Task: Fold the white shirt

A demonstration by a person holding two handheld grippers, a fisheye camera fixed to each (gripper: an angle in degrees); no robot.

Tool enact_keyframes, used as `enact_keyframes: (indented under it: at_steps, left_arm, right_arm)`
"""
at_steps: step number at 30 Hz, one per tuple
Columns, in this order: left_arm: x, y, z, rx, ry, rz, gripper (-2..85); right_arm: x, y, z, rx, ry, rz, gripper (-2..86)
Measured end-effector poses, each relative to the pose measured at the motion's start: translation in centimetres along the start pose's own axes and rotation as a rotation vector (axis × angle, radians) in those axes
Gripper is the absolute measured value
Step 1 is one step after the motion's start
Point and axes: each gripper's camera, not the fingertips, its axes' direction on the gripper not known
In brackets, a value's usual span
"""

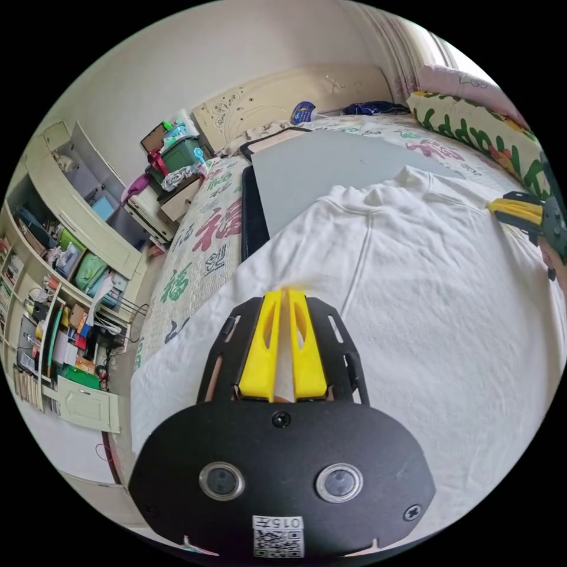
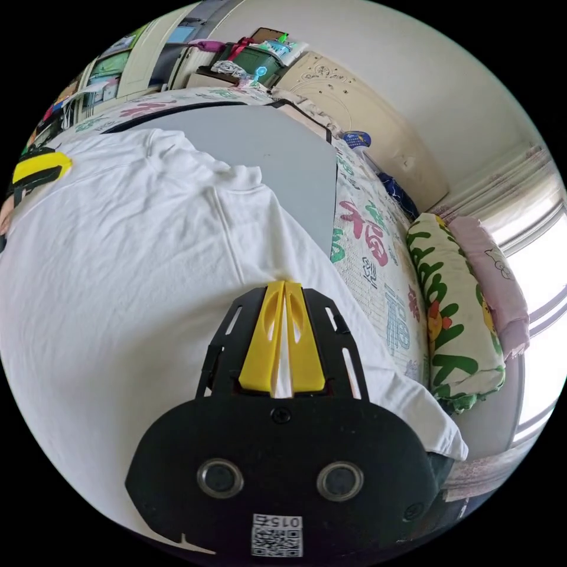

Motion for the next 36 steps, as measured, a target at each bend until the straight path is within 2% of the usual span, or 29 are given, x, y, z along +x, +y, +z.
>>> enact_keyframes:
  at_steps: [4,6,8,11,14,16,19,25,29,36]
  left_arm:
    - [-1.9,0.1,1.7,-0.008,-0.007,-0.017,2.5]
    - [-3.0,1.0,1.4,0.015,-0.019,-0.02,4.0]
    - [-4.0,2.6,-0.2,0.099,-0.066,-0.015,5.0]
    - [-5.5,5.5,-4.1,0.263,-0.075,-0.02,5.5]
    - [-5.9,7.6,-7.9,0.353,0.153,0.027,6.1]
    - [-4.3,8.3,-9.9,0.33,0.503,0.18,7.1]
    - [0.1,9.3,-11.8,0.322,0.761,0.342,8.1]
    - [9.0,11.5,-12.6,0.275,0.848,0.611,9.6]
    - [10.4,13.6,-10.9,0.223,0.876,0.71,9.6]
    - [8.2,16.4,-8.4,0.211,0.728,0.758,9.9]
  right_arm:
    - [1.3,0.1,-1.8,0.008,-0.034,0.009,-0.8]
    - [2.1,1.7,-3.7,0.06,0.021,0.0,-1.0]
    - [4.3,4.9,-6.6,0.189,0.056,0.058,-1.0]
    - [9.6,11.7,-11.8,0.349,-0.004,0.133,-1.0]
    - [15.2,19.1,-15.9,0.437,-0.073,0.235,-0.7]
    - [19.3,24.3,-18.0,0.458,-0.211,0.285,0.2]
    - [24.2,30.0,-18.7,0.488,-0.402,0.423,4.3]
    - [30.6,38.7,-22.2,0.723,-0.599,0.602,6.4]
    - [33.1,39.8,-24.0,0.706,-0.608,0.649,6.9]
    - [38.2,40.4,-25.9,0.63,-0.782,0.713,7.6]
